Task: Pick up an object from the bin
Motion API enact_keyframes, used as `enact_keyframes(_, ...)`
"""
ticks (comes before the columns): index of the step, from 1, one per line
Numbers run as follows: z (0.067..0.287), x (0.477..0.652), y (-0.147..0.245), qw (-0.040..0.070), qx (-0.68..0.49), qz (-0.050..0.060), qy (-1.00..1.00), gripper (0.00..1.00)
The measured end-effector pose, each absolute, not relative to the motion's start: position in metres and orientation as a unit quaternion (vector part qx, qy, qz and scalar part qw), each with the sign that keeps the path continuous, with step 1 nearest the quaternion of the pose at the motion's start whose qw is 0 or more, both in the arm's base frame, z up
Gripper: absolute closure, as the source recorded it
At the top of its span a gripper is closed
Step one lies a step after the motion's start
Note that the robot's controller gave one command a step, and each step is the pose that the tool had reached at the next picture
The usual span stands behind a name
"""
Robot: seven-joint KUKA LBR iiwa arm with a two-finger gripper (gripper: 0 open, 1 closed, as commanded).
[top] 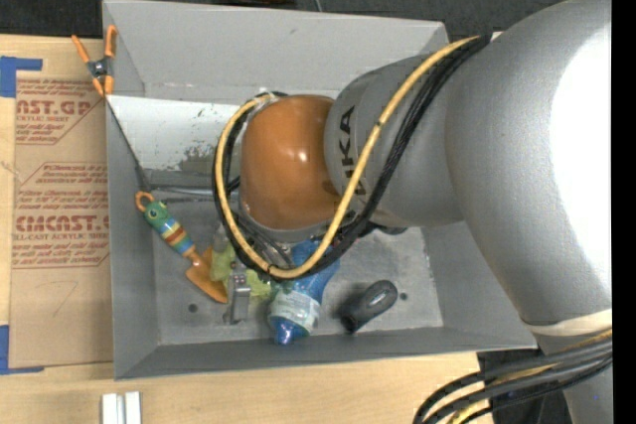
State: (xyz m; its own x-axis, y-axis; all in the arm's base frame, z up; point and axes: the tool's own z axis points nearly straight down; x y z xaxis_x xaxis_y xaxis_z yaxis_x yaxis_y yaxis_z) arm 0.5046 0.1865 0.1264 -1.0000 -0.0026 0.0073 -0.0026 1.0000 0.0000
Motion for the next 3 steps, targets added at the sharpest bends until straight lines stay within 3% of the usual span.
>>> enact_keyframes(1, 0.131, 0.508, 0.186, 0.0, 0.0, -0.001, -1.0, 0.0)
enact_keyframes(2, 0.07, 0.575, 0.226, 0.001, -0.008, -0.001, -1.0, 0.0)
enact_keyframes(3, 0.128, 0.517, 0.209, -0.003, -0.13, -0.003, -0.992, 0.0)
